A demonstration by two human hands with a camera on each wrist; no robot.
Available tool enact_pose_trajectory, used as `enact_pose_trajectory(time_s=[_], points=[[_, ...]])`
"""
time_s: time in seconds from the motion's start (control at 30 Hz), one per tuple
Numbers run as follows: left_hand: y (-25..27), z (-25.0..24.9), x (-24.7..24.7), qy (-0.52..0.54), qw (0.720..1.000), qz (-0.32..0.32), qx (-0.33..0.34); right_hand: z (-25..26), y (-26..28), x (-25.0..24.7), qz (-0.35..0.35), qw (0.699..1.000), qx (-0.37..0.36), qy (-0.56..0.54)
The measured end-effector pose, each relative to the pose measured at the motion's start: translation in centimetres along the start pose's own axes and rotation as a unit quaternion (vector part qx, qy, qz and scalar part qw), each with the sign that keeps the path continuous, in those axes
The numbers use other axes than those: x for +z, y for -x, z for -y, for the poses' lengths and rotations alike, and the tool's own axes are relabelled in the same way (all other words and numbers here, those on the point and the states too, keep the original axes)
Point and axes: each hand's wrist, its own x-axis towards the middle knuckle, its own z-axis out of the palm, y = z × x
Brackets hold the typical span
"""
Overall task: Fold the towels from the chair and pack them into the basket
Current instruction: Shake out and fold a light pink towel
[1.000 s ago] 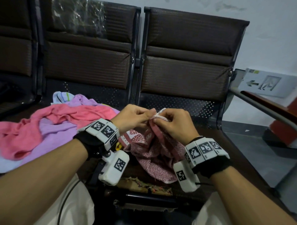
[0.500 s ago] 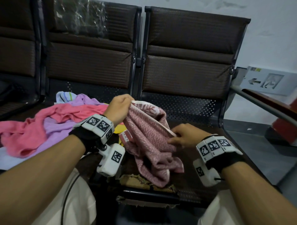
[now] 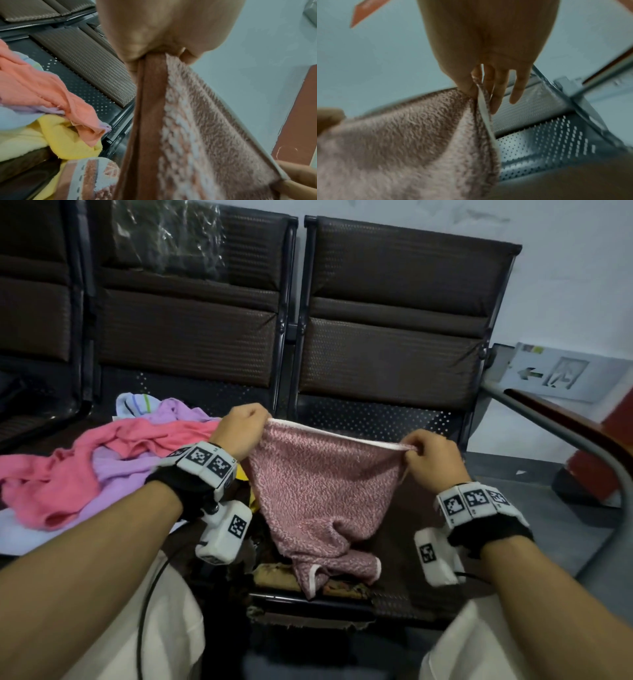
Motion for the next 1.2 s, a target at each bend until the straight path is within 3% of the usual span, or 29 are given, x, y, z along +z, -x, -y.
enact_pose_trajectory(time_s=[0.07,0.17,0.23,0.3,0.4,0.47,0.53,0.6,0.77,0.9,1.07,1.2], points=[[0.1,0.1,0.3,0.005,0.999,0.047,0.003,-0.1,-0.4,0.8,0.004,0.992,0.046,-0.117],[0.1,0.6,0.9,-0.029,0.997,0.077,0.006,0.5,-0.9,1.2,0.028,0.931,0.105,-0.347],[0.0,0.5,0.9,-0.055,0.998,0.035,0.017,1.0,-0.8,1.1,0.044,0.896,0.103,-0.429],[-0.2,0.4,0.5,-0.062,0.996,-0.06,0.025,1.3,-0.8,0.7,0.057,0.892,0.057,-0.444],[-0.9,0.2,-0.7,-0.045,0.984,-0.168,0.025,1.4,-0.5,-0.2,0.083,0.923,-0.049,-0.373],[-1.2,0.1,-1.1,-0.041,0.98,-0.192,0.018,1.1,-0.3,-0.6,0.132,0.965,-0.127,-0.185],[-1.0,0.0,-1.0,-0.052,0.98,-0.193,0.016,0.9,-0.2,-0.7,0.182,0.973,-0.139,0.039],[-0.6,0.0,-0.7,-0.071,0.981,-0.179,0.024,0.9,-0.1,-1.0,0.176,0.965,-0.115,0.158],[-0.2,0.4,-0.8,-0.102,0.981,-0.157,0.054,0.8,0.3,-1.8,0.105,0.982,-0.076,0.137],[0.0,1.0,-1.1,-0.125,0.978,-0.15,0.07,0.6,0.3,-2.3,0.005,0.98,-0.11,0.167],[0.1,1.7,-1.0,-0.163,0.977,-0.1,0.096,0.6,0.4,-2.5,0.073,0.985,-0.05,0.145],[0.2,2.2,-1.0,-0.178,0.979,-0.07,0.074,0.8,0.6,-2.2,0.015,0.978,-0.126,0.163]])
